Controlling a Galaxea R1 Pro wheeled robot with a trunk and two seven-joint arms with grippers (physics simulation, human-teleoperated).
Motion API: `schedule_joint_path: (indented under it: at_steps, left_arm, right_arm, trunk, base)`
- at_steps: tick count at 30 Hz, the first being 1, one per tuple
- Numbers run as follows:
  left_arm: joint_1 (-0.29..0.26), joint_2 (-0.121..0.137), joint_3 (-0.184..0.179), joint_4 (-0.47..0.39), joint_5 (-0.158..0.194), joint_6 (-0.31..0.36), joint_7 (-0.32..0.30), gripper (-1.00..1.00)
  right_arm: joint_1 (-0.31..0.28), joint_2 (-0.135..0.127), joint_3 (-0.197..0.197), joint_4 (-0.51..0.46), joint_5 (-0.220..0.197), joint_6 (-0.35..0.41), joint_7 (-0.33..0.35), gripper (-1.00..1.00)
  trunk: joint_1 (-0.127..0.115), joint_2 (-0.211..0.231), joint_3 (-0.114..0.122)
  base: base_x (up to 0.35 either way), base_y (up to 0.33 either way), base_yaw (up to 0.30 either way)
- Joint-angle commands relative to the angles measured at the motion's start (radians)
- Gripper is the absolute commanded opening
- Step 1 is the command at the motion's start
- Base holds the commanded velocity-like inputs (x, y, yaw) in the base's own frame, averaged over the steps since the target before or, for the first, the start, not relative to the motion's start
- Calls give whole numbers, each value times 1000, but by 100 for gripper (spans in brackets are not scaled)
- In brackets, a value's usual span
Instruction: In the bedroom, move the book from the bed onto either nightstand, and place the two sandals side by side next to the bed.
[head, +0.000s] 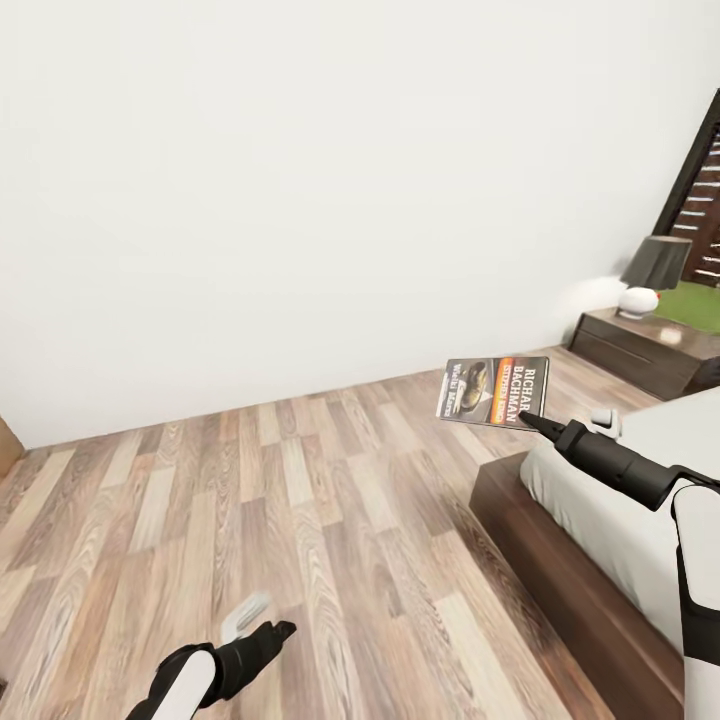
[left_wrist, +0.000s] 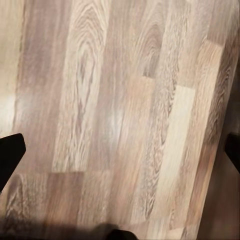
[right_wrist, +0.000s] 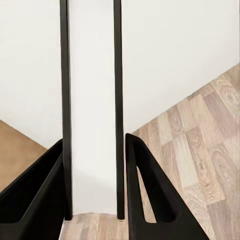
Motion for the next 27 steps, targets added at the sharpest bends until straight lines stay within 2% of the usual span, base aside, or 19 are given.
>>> schedule_joint_path:
  at_steps: [1, 10, 12, 13, 14, 19, 27]
  left_arm:
    - [0, 1, -3, 0, 10, 0, 3, 100]
    - [0, 3, -1, 1, 20, 1, -23, 100]
    - [0, 6, 1, 1, 23, 3, -53, 100]
    - [0, 9, 4, 1, 24, 5, -92, 100]
    - [0, 9, 4, 1, 24, 5, -92, 100]
    - [-1, 13, 7, 12, 24, 9, -184, 100]
    - [15, 19, 15, -46, 24, 1, -237, 100]
  right_arm:
    - [-2, 0, -1, 0, 1, 6, 10, -100]
    - [-2, 0, -1, 0, 1, 6, 9, -100]
    - [-2, 0, -1, 0, 1, 6, 9, -100]
    - [-2, 0, 0, 0, 1, 6, 9, -100]
    - [-2, 0, 0, 0, 1, 6, 9, -100]
    - [-2, 0, 0, 0, 1, 6, 9, -100]
    - [-2, -1, 0, 0, 1, 6, 9, -100]
  trunk:
    - [0, 0, -1]
    - [0, 0, -1]
    - [0, 0, -1]
    - [0, 0, -1]
    - [0, 0, -1]
    - [0, 0, -1]
    - [0, 0, -1]
  base:
    - [257, 232, -264]
    - [254, 238, -264]
    - [251, 243, -264]
    - [250, 243, -264]
    - [250, 243, -264]
    - [246, 246, -265]
    - [212, 268, -265]
